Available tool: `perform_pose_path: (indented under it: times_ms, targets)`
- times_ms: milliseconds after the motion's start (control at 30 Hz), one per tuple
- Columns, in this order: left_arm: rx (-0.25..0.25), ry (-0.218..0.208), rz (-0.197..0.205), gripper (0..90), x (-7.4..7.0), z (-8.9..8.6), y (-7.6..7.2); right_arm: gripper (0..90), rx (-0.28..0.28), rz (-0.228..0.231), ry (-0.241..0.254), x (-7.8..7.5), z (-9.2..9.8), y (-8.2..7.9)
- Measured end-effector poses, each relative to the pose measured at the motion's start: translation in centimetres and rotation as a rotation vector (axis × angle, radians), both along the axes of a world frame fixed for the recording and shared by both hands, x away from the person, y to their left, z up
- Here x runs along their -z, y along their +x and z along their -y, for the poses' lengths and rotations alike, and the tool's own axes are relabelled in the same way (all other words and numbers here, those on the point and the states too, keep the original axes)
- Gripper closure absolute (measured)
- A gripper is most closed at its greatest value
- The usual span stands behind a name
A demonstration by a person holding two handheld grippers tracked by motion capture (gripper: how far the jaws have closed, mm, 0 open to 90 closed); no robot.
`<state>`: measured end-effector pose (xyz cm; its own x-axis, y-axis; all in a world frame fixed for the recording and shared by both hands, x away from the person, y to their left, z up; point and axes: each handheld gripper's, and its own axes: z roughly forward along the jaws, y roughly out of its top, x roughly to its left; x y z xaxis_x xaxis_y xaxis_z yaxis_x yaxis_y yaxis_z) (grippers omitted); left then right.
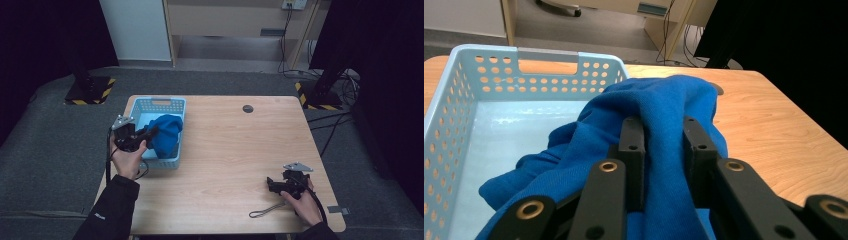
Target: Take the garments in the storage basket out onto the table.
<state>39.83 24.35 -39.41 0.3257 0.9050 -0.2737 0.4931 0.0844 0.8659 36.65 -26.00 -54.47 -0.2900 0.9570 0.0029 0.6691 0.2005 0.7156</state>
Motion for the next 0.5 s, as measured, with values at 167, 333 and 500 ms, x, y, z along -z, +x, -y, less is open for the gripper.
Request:
perform_pose_path:
  times_ms: [167,333,500]
  targets:
    - [0.015,-0.016,0.014,74.4,-0.5,0.2,-0.3,0.4,0.0,0.0,0.0,0.0,0.0,0.0]
    - [0.038,-0.021,0.027,74.4,-1.0,0.7,-0.7,0.4,0.0,0.0,0.0,0.0,0.0,0.0]
    - [0.053,-0.03,0.038,74.2,-1.4,1.0,-1.0,0.4,0.0,0.0,0.0,0.0,0.0,0.0]
